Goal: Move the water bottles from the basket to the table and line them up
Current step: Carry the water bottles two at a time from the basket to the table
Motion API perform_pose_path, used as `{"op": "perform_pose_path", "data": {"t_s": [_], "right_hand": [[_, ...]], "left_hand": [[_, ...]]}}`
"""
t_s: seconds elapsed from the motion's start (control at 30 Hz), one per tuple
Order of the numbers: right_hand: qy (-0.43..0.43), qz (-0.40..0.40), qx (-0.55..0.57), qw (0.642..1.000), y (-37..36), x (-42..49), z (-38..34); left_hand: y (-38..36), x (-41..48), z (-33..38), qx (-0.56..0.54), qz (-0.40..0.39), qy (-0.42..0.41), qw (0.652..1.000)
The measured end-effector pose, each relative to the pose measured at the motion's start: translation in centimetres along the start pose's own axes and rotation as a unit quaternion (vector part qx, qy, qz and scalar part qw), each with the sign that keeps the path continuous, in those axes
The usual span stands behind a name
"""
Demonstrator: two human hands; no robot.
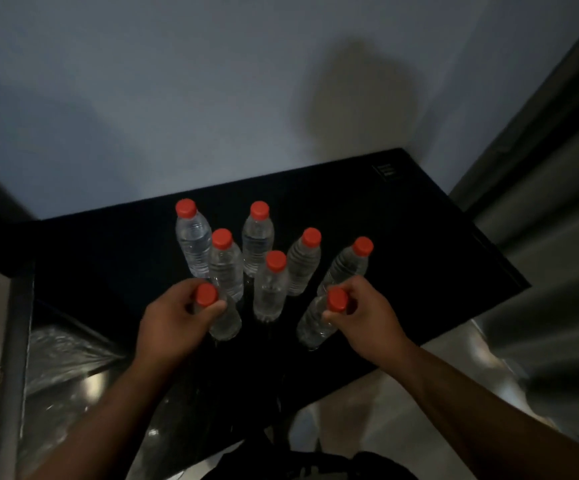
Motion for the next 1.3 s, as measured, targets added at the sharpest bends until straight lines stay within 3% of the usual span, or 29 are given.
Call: {"op": "perform_pose_path", "data": {"t_s": [0.3,0.57,0.7,0.93,1.03,1.17,1.3], "right_hand": [[0.059,-0.092,-0.022,0.994,0.1,2.3,1.8],[0.031,-0.264,0.033,0.963,1.6,2.0,4.5],[0.001,-0.300,-0.056,0.952,2.4,1.3,9.7],[0.015,-0.444,-0.181,0.877,3.0,-2.6,17.7],[0.043,-0.494,-0.234,0.836,1.5,-4.4,18.6],[0.076,-0.564,-0.321,0.757,-1.6,-7.0,18.3],[0.128,-0.606,-0.415,0.667,-5.7,-9.6,17.3]], "left_hand": [[-2.0,-0.5,1.1,0.019,-0.013,-0.038,0.999],[-3.9,-5.8,0.5,-0.018,0.039,0.130,0.991],[-6.9,-12.3,-0.8,0.007,0.037,0.236,0.971],[-14.6,-25.2,-3.7,-0.035,-0.016,0.391,0.919],[-16.6,-30.0,-3.7,-0.053,0.006,0.423,0.905],[-17.6,-36.9,-2.5,-0.097,0.070,0.449,0.885],[-19.6,-46.1,-3.6,-0.147,0.129,0.509,0.838]]}}
Point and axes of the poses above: each hand's wrist, its own x-axis towards the middle knuckle, its own y-axis out of the back of the hand, z = x × y, the point moved 3 cm from there along x, towards the middle knuckle, and after that the axes turned 1 degree about -z, right-handed, at the moved point
